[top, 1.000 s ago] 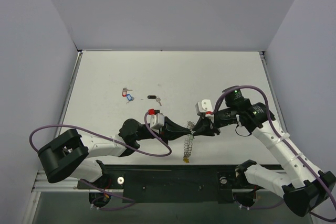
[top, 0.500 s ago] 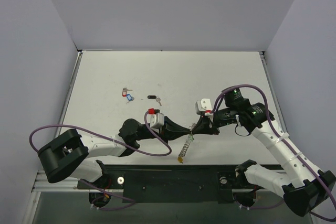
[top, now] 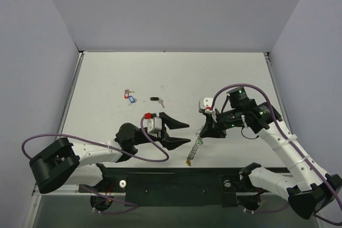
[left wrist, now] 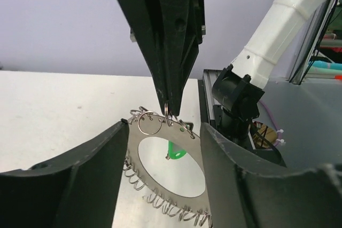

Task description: Put the keys on the keyring

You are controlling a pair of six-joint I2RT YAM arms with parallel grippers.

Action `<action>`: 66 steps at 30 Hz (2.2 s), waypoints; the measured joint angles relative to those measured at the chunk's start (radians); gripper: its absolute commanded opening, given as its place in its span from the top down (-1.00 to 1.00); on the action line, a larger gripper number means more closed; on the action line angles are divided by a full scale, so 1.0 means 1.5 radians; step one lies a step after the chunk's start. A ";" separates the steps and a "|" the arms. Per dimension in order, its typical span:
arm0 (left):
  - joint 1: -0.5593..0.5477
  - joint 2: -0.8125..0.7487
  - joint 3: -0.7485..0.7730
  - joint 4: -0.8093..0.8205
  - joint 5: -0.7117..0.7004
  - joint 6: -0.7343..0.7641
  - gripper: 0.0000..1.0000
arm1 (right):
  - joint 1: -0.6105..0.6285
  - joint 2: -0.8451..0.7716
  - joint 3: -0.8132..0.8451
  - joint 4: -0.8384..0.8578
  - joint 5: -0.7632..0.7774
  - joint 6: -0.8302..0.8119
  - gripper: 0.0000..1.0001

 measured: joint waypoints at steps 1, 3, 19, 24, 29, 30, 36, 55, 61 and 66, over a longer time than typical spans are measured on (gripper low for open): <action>0.000 -0.017 0.001 -0.013 -0.001 0.012 -0.38 | 0.000 0.003 0.010 -0.011 0.009 0.005 1.00; 0.000 -0.060 0.016 -0.073 -0.002 0.046 -0.38 | 0.000 0.009 0.026 -0.033 0.028 0.016 1.00; -0.022 -0.011 0.154 -0.260 0.013 0.114 0.05 | 0.005 0.032 0.062 -0.111 0.132 0.056 1.00; -0.040 0.017 0.182 -0.281 0.017 0.124 0.10 | 0.005 0.032 0.063 -0.113 0.138 0.056 1.00; -0.049 0.033 0.197 -0.296 0.023 0.130 0.14 | 0.005 0.031 0.063 -0.113 0.138 0.056 1.00; -0.050 0.036 0.198 -0.300 0.024 0.133 0.14 | 0.005 0.031 0.063 -0.113 0.138 0.056 1.00; -0.058 0.050 0.211 -0.352 0.023 0.164 0.17 | 0.005 0.030 0.063 -0.113 0.138 0.056 1.00; -0.062 0.059 0.228 -0.387 0.013 0.195 0.61 | 0.005 0.030 0.063 -0.113 0.138 0.056 1.00; -0.062 0.059 0.230 -0.390 0.012 0.198 1.00 | 0.008 0.030 0.063 -0.118 0.138 0.055 1.00; -0.062 0.059 0.237 -0.401 0.014 0.200 1.00 | 0.008 0.027 0.063 -0.119 0.138 0.055 0.99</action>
